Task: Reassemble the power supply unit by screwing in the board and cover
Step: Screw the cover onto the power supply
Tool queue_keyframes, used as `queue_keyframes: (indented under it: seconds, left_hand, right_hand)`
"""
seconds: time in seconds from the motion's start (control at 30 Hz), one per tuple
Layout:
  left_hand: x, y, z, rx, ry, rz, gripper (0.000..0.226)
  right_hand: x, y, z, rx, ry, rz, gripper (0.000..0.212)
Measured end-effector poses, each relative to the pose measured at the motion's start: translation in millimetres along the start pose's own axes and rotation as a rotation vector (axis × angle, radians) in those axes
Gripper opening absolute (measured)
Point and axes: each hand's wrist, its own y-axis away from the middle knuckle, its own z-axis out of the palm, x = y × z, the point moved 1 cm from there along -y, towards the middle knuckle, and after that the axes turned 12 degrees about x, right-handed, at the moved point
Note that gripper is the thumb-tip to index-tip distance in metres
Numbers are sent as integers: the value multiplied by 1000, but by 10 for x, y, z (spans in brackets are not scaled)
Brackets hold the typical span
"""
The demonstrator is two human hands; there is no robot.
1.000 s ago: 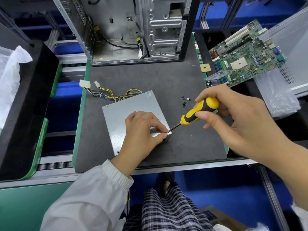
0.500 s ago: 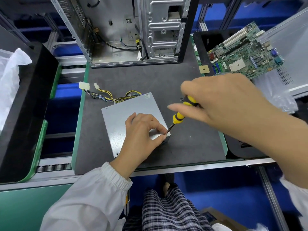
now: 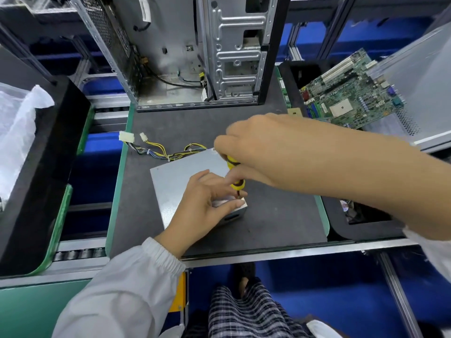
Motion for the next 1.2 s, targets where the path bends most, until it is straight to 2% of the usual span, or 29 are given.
queue_keyframes:
  seconds: [0.07, 0.13, 0.17, 0.23, 0.27, 0.33, 0.4, 0.43, 0.47, 0.53, 0.57, 0.63, 0.67, 0.7, 0.73, 0.8, 0.9, 0.93, 0.97, 1.0, 1.03, 1.07, 1.13, 1.2]
  left_hand:
    - [68, -12, -15, 115, 91, -46, 20]
    - [132, -24, -10, 149, 146, -33, 18]
    - [147, -27, -4, 120, 135, 7, 14]
    - [138, -52, -13, 72, 45, 93, 13]
    - [122, -66, -33, 62, 11, 108, 16]
    - [109, -89, -68, 27, -4, 97, 18]
    - [135, -96, -81, -15, 89, 54, 12]
    - [163, -95, -73, -3, 144, 48, 8]
    - [175, -91, -57, 43, 172, 42, 17]
    - [194, -98, -34, 84, 208, 6, 27]
    - [182, -104, -29, 73, 203, 6, 24]
    - [161, -128, -62, 44, 162, 9, 18]
    - [157, -136, -88, -2, 169, -6, 14]
    - [176, -147, -106, -61, 181, -9, 11]
    - [196, -156, -117, -103, 190, 3, 14]
    - [252, -165, -118, -95, 221, 29, 26]
    - [332, -178, -92, 10, 336, 66, 37]
    - [353, -180, -88, 10, 360, 76, 42]
    - [357, -189, -92, -5, 349, 89, 45]
    - [346, -207, -98, -29, 326, 94, 41]
    - [317, -221, -109, -57, 305, 66, 29]
    - [287, -237, -124, -98, 315, 13, 18]
    - [251, -261, -153, -200, 411, -45, 23]
    - [289, -267, -155, -191, 487, -10, 33]
  right_hand:
    - [-52, 8, -24, 90, 161, 11, 44]
    - [-43, 41, -47, 132, 179, 42, 50]
    - [-11, 60, -48, 129, 119, 48, 46]
    - [69, 82, -37, 82, -63, -7, 22]
    - [89, 82, -55, 47, -134, -49, 22]
    - [85, 62, -55, 13, -99, -58, 22]
    - [5, 63, -34, 92, 49, -15, 23]
    - [-40, 63, -36, 148, 136, -18, 27]
    - [-75, 66, -77, 120, 202, 10, 36]
    - [-67, 70, -138, 124, 190, 73, 52]
    - [-34, 78, -125, 125, 125, 51, 53]
    - [92, 83, -63, 66, -96, -35, 20]
    - [130, 76, -38, 57, -179, -100, 23]
    - [122, 53, -39, 46, -171, -139, 27]
    - [111, 25, -39, 48, -134, -134, 23]
    - [55, -8, 2, 47, -10, -66, 3]
    - [11, 14, -36, 167, 172, 36, 45]
    - [27, 33, -63, 208, 177, 62, 52]
    - [35, 56, -76, 200, 153, 62, 49]
    - [57, 61, -57, 178, 82, 34, 36]
    - [91, 79, -31, 132, -11, -19, 15]
    - [124, 89, -30, 97, -86, -90, 4]
    - [120, 78, -52, 56, -91, -128, 7]
    - [82, 39, -22, 114, 2, -16, 24]
